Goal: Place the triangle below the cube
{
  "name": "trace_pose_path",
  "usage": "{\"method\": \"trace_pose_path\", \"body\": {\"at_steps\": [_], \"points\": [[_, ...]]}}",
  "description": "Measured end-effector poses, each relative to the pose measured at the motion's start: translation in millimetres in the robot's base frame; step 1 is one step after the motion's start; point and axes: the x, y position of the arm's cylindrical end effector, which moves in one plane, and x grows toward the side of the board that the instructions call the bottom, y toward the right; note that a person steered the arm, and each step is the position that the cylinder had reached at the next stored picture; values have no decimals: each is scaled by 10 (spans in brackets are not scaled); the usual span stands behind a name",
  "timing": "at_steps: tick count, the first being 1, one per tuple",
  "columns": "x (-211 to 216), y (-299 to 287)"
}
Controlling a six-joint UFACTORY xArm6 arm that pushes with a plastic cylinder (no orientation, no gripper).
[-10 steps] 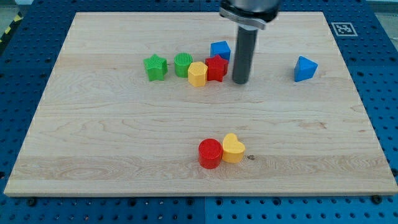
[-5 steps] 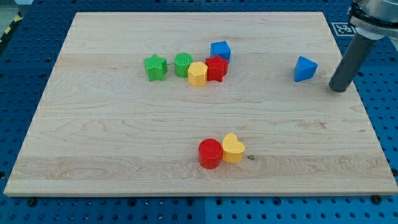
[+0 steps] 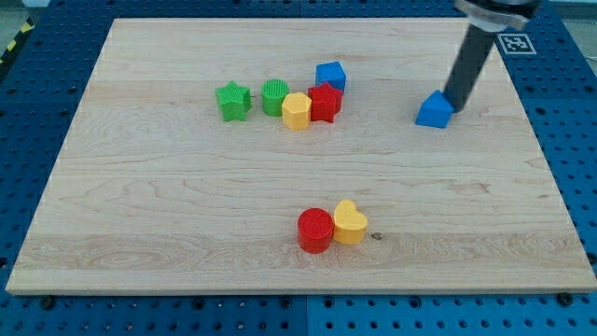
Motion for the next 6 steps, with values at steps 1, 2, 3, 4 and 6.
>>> {"method": "trace_pose_path", "body": {"at_steps": [1,2,3,4,6], "points": [[0,-316],[0,-388],[-3,-157],[99,-28],[391,-193]]}}
